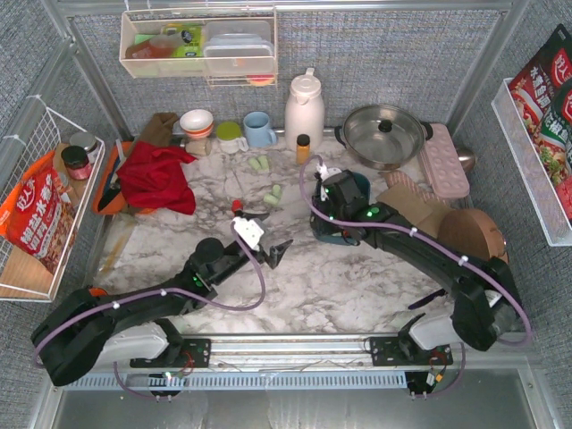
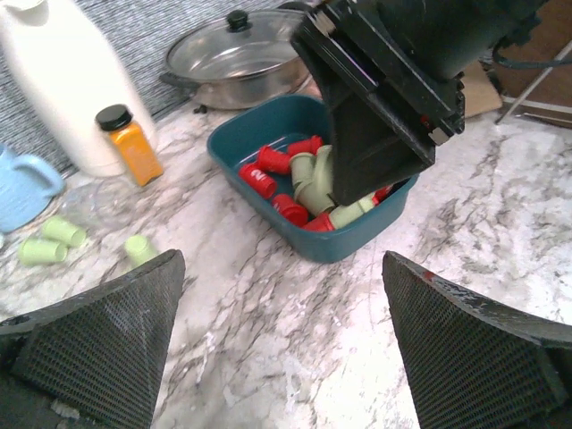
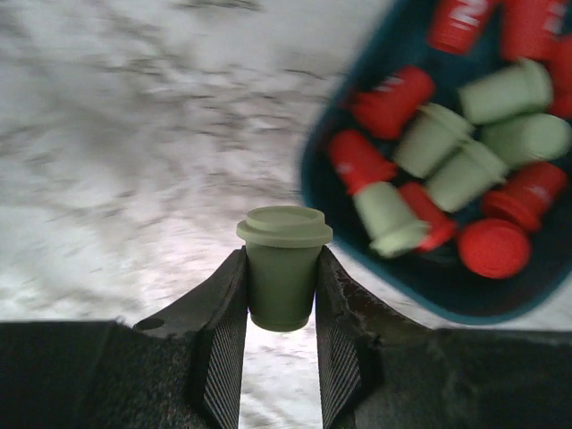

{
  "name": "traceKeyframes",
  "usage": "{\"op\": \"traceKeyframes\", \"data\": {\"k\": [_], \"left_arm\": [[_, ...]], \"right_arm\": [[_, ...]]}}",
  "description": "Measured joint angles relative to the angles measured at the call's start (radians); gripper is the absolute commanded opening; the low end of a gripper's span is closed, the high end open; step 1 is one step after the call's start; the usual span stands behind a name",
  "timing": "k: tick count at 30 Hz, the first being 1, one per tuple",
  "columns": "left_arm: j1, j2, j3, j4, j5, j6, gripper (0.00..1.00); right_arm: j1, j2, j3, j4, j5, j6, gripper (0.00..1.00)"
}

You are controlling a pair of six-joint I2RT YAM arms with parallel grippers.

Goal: Mix the coffee capsules in the storage basket

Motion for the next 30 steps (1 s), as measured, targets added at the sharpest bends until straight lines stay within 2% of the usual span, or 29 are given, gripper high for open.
{"op": "traceKeyframes", "data": {"k": [5,9,16,25,27,30], "left_arm": [[0.000,-0.074,-0.048,-0.023,-0.062,-0.019,0.99],[0.000,-0.120,-0.081,-0.039,-0.103,-0.031,0.99],[0.000,-0.158,-0.102,-0.075,-0.142,-0.039,0.99],[0.000,-0.163,-0.121,-0.098,-0.162,-0.042,0.99],[0.000,-0.159,-0.122,-0.099,-0.166,-0.042,0.99],[0.000,-0.159,-0.122,-0.098,-0.176,-0.042,0.99]], "right_arm": [[-0.094,0.108,-0.013,-0.013,0.166,-0.040,0.00],[-0.173,0.222,0.001,-0.020,0.234,-0.052,0.00],[-0.254,0.373,0.099,0.000,0.270,-0.050,0.00],[-0.297,0.518,0.296,-0.059,0.301,-0.052,0.00],[-0.305,0.544,0.326,-0.086,0.303,-0.051,0.06],[-0.313,0.558,0.344,-0.107,0.310,-0.048,0.29]]}}
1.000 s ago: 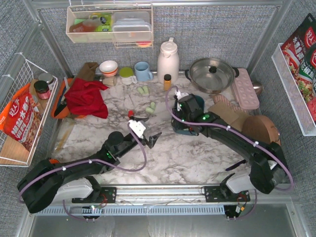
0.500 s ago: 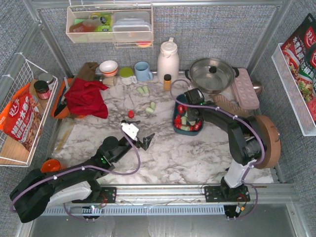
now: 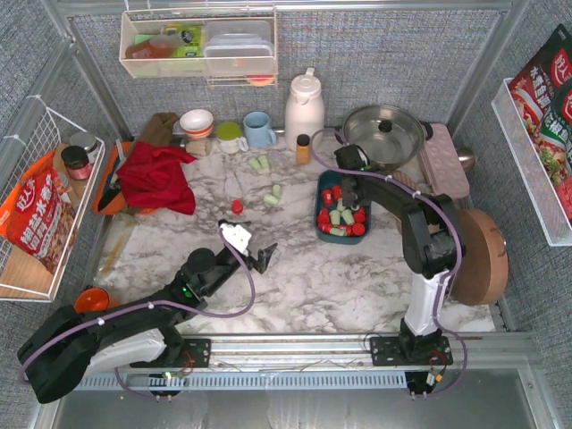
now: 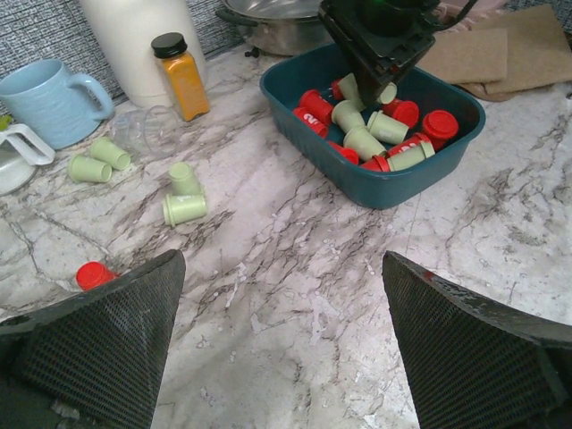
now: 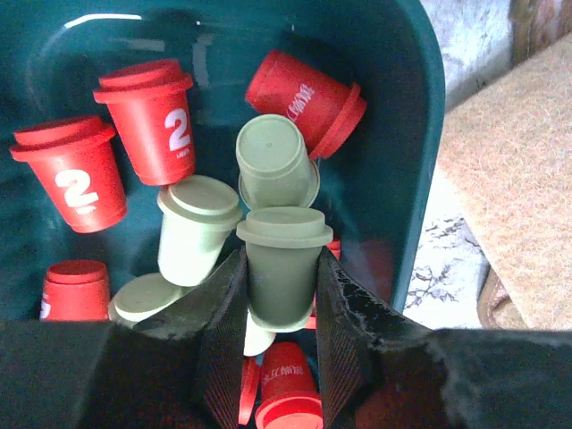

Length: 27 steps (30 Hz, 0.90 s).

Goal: Mix the coffee capsules in the storage basket

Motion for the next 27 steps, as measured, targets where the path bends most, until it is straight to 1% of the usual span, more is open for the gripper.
{"op": "traceKeyframes", "data": {"k": [1,3,5,9,10,14,17,21,24,27], "left_arm": [[0.000,0.000,0.000,0.000,-0.005,0.000,0.99],[0.000,0.000,0.000,0.000,-0.011,0.000,0.99],[0.000,0.001,0.000,0.000,-0.031,-0.005,0.99],[0.000,0.027,0.026,-0.021,-0.088,-0.028,0.99],[0.000,0.040,0.042,-0.033,-0.111,-0.039,0.99],[0.012,0.100,0.127,-0.104,-0.226,-0.114,0.99],[0.066,0.162,0.214,-0.208,-0.291,-0.187,0.99],[0.167,0.252,0.325,-0.350,-0.297,-0.277,0.99],[0.235,0.336,0.400,-0.440,-0.275,-0.321,0.97],[0.289,0.429,0.475,-0.514,-0.246,-0.344,0.93]], "right_arm": [[-0.002,0.000,0.000,-0.011,0.000,0.003,0.35],[-0.003,0.000,-0.002,-0.023,0.000,0.006,0.44],[-0.003,-0.013,-0.013,-0.027,-0.002,0.008,0.49],[0.000,-0.087,-0.060,-0.032,-0.019,0.010,0.65],[0.001,-0.109,-0.069,-0.033,-0.020,0.009,0.67],[0.012,-0.209,-0.106,-0.027,-0.042,0.005,0.69],[0.028,-0.300,-0.160,-0.010,-0.055,-0.004,0.71],[0.056,-0.435,-0.260,0.039,-0.088,-0.027,0.77],[0.068,-0.523,-0.340,0.098,-0.118,-0.044,0.78],[0.071,-0.579,-0.410,0.154,-0.132,-0.063,0.78]]}}
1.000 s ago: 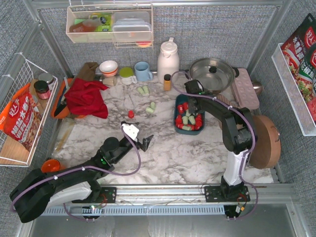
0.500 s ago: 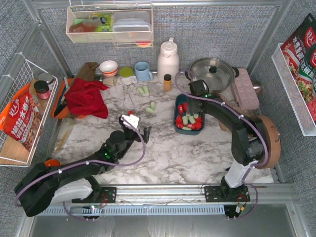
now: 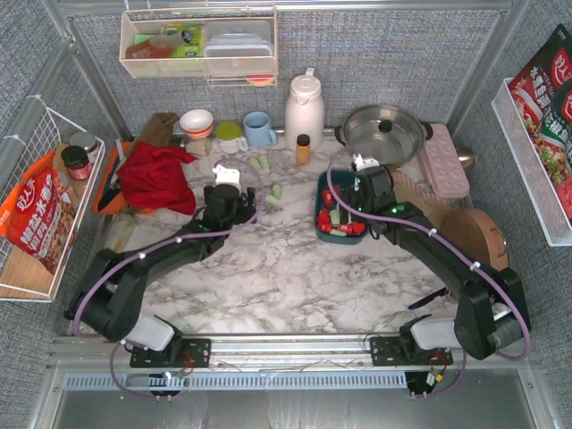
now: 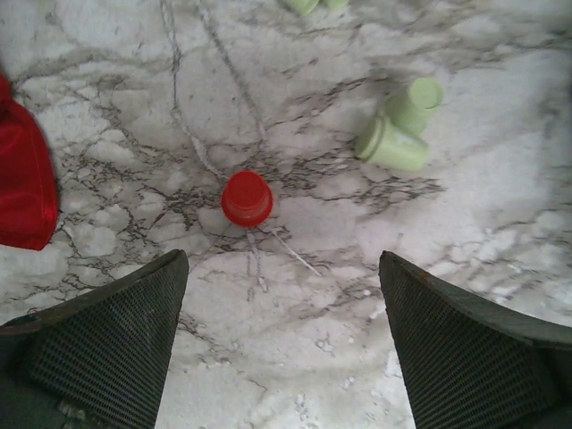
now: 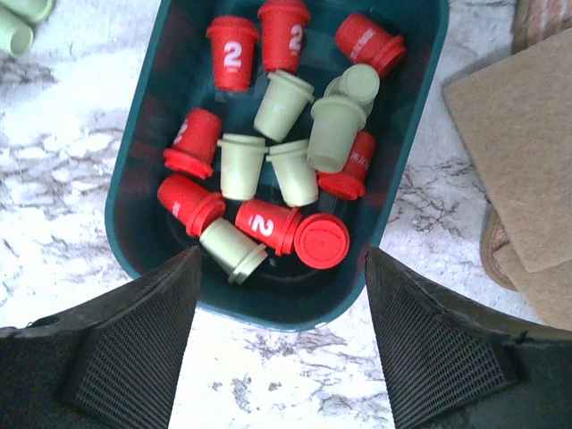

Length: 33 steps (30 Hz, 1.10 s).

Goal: Mix the coffee capsules in the storage basket

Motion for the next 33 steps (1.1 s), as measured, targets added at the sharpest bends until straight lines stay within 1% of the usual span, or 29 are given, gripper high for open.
{"op": "traceKeyframes", "data": {"k": [6,10,13,18,21,29,31,33], "left_arm": [[0.092,0.165,0.128,-0.101,0.077,-0.019,0.75],[0.126,0.260,0.211,-0.158,0.123,-0.019,0.70],[0.145,0.312,0.254,-0.189,0.137,-0.018,0.68],[0.160,0.361,0.269,-0.209,0.144,-0.010,0.63],[0.166,0.369,0.269,-0.201,0.144,0.005,0.62],[0.168,0.411,0.321,-0.184,0.164,0.034,0.52],[0.168,0.423,0.327,-0.185,0.172,0.034,0.46],[0.168,0.434,0.332,-0.185,0.183,0.034,0.36]], "right_arm": [[0.003,-0.050,-0.077,0.061,-0.049,-0.032,0.76],[0.003,-0.063,-0.105,0.099,-0.092,-0.032,0.76],[0.004,-0.067,-0.119,0.117,-0.117,-0.031,0.76],[0.004,-0.075,-0.121,0.129,-0.148,-0.031,0.75],[0.004,-0.079,-0.122,0.132,-0.158,-0.031,0.75],[0.004,-0.079,-0.122,0.132,-0.177,-0.031,0.75],[0.004,-0.076,-0.122,0.133,-0.179,-0.031,0.74],[0.004,-0.071,-0.122,0.133,-0.182,-0.031,0.74]]}}
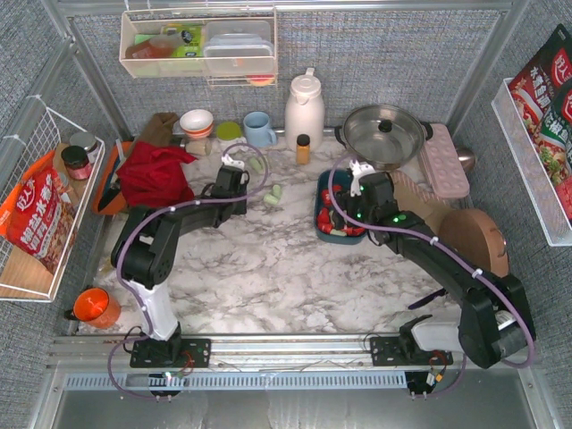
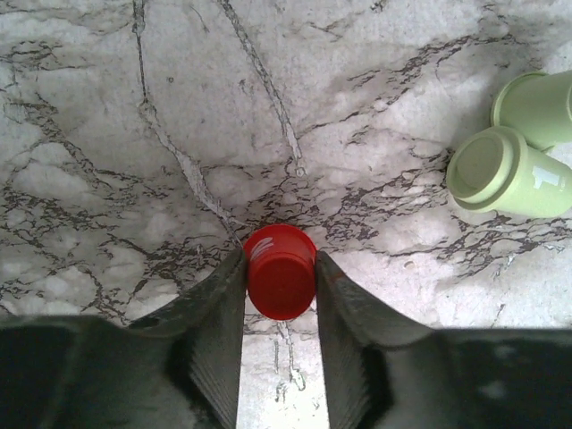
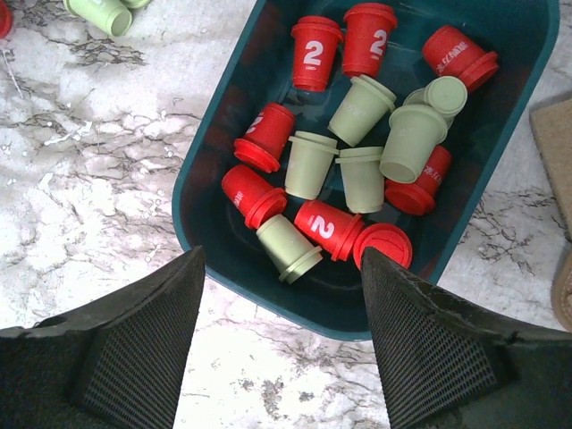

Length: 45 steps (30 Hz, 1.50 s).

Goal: Mix the coffee capsules in the storage basket

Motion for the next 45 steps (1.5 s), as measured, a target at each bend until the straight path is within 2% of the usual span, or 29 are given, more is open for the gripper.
{"op": "traceKeyframes", "data": {"k": [3,7,12,15,21,26,31,36,45], "left_arm": [[-0.001,0.013,0.014,-0.004,0.006,0.002,0.23],[0.000,0.018,0.031,-0.024,0.035,0.001,0.14],[0.000,-0.056,-0.004,-0.034,0.115,0.003,0.12],[-0.008,-0.165,-0.105,0.016,0.205,0.010,0.14],[-0.103,-0.417,-0.359,0.272,0.425,0.098,0.16],[-0.227,-0.530,-0.485,0.515,0.532,0.207,0.15],[-0.311,-0.544,-0.551,0.706,0.559,0.347,0.14],[-0.349,-0.505,-0.586,0.873,0.589,0.447,0.13],[-0.372,-0.463,-0.580,0.995,0.608,0.482,0.13]], "right_arm": [[0.000,0.006,0.000,0.000,-0.011,0.000,0.74],[0.000,0.008,0.002,0.000,-0.014,0.000,0.74],[0.000,0.008,0.011,-0.003,-0.021,0.000,0.74],[0.000,0.011,0.033,-0.020,-0.053,0.004,0.75],[0.001,0.004,0.086,-0.053,-0.175,0.037,0.75],[0.009,-0.023,0.111,-0.085,-0.285,0.093,0.75],[0.032,-0.046,0.112,-0.096,-0.359,0.162,0.82],[0.063,-0.053,0.098,-0.059,-0.426,0.238,0.85],[0.105,-0.041,0.095,-0.001,-0.478,0.289,0.83]]}}
